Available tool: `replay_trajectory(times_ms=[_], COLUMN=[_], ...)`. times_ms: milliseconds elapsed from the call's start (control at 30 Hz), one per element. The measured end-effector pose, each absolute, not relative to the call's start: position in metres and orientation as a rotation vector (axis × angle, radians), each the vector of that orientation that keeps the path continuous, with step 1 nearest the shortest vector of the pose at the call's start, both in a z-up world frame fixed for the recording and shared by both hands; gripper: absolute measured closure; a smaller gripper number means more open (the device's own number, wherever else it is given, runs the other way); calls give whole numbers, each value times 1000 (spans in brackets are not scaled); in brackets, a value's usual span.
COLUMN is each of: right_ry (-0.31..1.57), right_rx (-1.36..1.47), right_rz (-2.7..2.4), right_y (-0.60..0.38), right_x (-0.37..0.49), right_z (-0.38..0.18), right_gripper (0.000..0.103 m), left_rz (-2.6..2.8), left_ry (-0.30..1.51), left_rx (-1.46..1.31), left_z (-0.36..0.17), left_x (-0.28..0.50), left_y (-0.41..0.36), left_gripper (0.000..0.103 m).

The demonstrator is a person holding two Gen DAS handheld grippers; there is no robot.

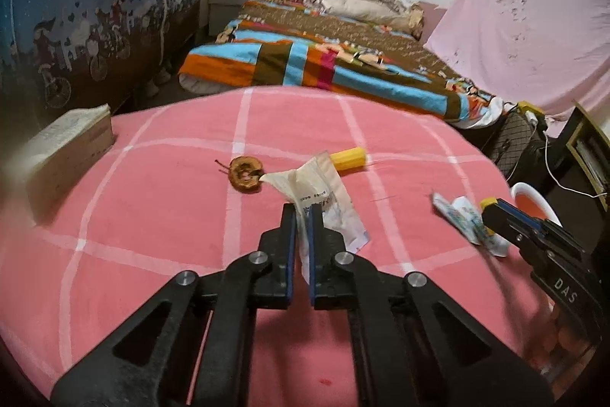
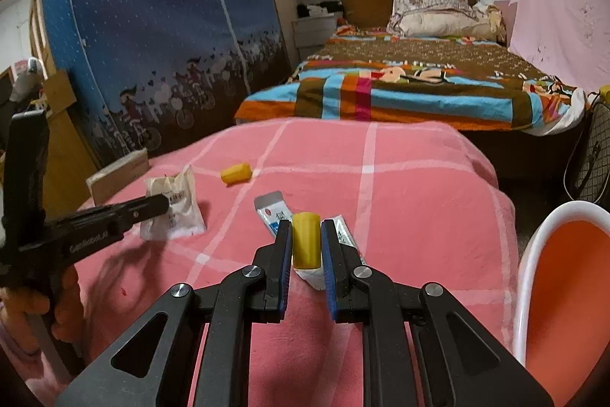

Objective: Collect trash
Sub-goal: 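Carry the yellow cylinder and white paper packet over the orange bucket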

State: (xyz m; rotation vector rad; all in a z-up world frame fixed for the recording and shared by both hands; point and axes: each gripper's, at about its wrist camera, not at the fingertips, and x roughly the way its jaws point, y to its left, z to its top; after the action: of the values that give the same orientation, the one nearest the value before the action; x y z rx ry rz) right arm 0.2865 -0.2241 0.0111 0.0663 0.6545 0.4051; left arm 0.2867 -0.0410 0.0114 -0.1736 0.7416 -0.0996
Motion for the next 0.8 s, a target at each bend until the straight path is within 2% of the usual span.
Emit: replay_trajectory(times_ms=[300, 800], right_ry=[454, 65], right_rx=[137, 174], right_rz=[427, 326], right_y=[-243, -301], right_x=[260, 201], right_z=[33, 78], right_gripper=[90, 90], left_rz=[-115, -256], left_ry=[595, 181], left_rx=[-136, -12], left_z=[32, 97], left_x=[255, 204], left_y=[-61, -127], left_gripper=[103, 103])
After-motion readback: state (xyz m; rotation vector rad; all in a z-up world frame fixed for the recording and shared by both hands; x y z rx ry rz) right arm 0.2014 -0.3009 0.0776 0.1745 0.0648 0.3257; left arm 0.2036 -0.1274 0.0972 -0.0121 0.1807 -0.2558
